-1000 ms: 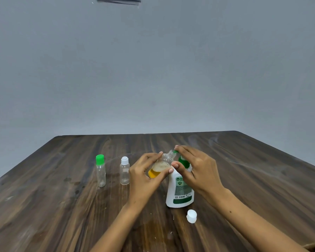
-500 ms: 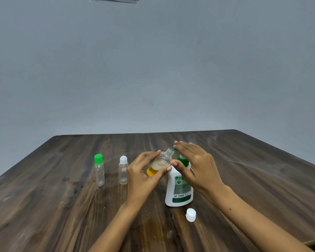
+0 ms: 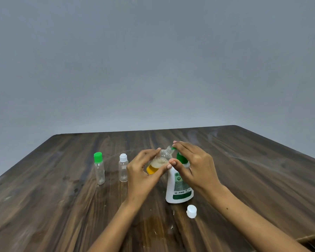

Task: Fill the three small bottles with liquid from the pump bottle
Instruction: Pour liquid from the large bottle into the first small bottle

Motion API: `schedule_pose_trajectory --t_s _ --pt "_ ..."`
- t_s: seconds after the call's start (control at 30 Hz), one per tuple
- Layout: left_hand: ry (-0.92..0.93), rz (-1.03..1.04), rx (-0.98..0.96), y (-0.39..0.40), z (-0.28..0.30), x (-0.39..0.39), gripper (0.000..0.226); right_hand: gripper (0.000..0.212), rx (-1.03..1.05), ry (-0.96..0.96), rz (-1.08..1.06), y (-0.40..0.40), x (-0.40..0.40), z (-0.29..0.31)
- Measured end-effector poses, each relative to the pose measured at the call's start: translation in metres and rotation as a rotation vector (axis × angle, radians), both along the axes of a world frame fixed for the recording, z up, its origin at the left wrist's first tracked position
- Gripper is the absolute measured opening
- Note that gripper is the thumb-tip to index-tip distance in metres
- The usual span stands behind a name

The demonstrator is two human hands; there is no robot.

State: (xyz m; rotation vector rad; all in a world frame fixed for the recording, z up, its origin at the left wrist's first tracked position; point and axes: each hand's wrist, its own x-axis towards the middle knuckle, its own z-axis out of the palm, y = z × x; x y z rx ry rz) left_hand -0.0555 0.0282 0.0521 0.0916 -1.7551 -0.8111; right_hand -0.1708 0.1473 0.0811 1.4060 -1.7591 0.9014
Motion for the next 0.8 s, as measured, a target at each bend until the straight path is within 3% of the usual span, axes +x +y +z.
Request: schedule_pose_trajectory --t_s 0.17,0.8 --pt "-0.004 0.019 0.003 -0.002 -0.002 -0.002 0.049 0.077 -0.011 0.072 0.014 0.004 -0.003 0.014" --pt "0.021 0.009 -0.004 -0.002 -0.001 -0.002 0.050 0.076 -0.026 0.060 -0.038 0.002 0.001 0.009"
